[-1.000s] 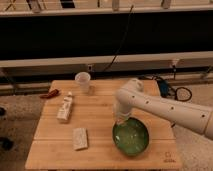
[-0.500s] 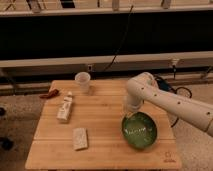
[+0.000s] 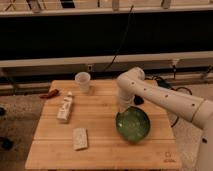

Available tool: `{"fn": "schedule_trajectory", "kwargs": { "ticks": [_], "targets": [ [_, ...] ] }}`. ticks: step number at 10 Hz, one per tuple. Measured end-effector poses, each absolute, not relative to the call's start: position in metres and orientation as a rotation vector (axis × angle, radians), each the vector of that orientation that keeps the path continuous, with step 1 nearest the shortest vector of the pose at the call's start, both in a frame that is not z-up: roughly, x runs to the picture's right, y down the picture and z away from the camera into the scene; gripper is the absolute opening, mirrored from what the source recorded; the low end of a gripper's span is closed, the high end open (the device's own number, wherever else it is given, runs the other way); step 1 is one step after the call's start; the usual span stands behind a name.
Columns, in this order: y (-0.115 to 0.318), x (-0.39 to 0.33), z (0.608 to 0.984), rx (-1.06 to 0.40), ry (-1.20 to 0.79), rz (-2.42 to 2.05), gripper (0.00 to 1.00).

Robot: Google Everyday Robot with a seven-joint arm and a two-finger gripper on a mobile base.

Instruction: Drag the ceramic bowl in a circle

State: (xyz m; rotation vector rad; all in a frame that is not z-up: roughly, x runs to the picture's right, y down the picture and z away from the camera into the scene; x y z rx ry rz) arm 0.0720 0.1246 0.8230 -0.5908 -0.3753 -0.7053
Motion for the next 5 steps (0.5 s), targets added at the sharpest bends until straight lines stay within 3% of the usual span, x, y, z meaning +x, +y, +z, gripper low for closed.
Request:
{"fn": "schedule_trajectory", "kwargs": {
  "ticks": [5],
  "targets": [
    [0.156,-0.003,0.797,-0.573,-0.483,-0.863,0.0]
  ]
}}
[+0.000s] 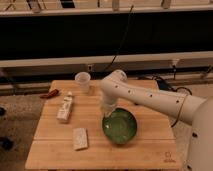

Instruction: Drag the ceramic bowl in a circle

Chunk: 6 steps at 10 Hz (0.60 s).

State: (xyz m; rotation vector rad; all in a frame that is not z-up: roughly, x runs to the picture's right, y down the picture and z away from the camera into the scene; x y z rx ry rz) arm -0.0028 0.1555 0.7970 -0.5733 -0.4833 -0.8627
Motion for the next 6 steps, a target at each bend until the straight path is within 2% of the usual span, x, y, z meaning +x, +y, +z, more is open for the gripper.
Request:
{"fn": "schedule_trajectory", "kwargs": {
  "ticks": [3,6],
  "targets": [
    [0.184,0.004,0.775,-0.591,-0.497,-0.87,0.0],
    [0.194,0.059,0.769,-0.616,-0.464,-0.825,0.0]
  ]
}}
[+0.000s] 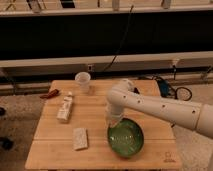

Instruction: Drag the ceramic bowl in a circle

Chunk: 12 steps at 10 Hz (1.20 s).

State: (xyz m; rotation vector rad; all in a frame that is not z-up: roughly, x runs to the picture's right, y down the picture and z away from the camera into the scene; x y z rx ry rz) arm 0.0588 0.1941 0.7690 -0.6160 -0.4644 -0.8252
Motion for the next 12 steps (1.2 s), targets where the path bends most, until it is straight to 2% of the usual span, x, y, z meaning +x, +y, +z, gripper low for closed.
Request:
{"fn": "schedule_trajectory", "kwargs": {
  "ticks": [3,6,9,12],
  "targets": [
    [0.192,0.133,0.774,-0.646,-0.401,-0.753,0.0],
    [0.169,0.181,0.797,-0.667,-0.34,-0.69,0.0],
    [0.149,0.18,0.813,-0.659,-0.329,-0.694,0.0],
    [0.138,0.135,0.822,-0.647,-0.351,-0.743,0.0]
  ]
}}
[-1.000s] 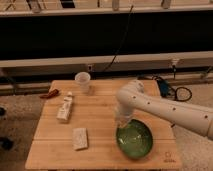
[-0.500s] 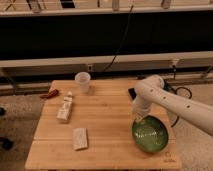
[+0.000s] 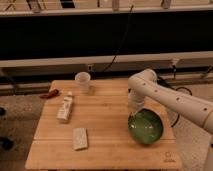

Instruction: Drag the ceramic bowl in a circle

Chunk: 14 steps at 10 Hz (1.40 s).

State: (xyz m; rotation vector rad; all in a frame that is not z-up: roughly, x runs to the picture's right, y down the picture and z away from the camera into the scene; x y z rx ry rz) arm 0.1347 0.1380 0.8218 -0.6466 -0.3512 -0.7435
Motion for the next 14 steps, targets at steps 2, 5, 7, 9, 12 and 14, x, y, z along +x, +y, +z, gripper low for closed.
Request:
{"fn": "schedule_trajectory", "kwargs": {
  "ticks": [2,5,7,9,12,14],
  "targets": [
    [0.136,0.093,0.823,-0.635,-0.382,-0.791,0.0],
    [0.147,0.039,0.815,-0.622,-0.46,-0.891,0.0],
    [0.165,0.028,0.798,-0.626,-0.503,-0.941,0.0],
    [0.18,0.033,0.785,-0.635,-0.526,-0.953,0.0],
    [0.211,0.051,0.757,-0.662,-0.543,-0.954,0.0],
    [0.217,0.08,0.755,-0.677,-0.522,-0.916,0.0]
  ]
}}
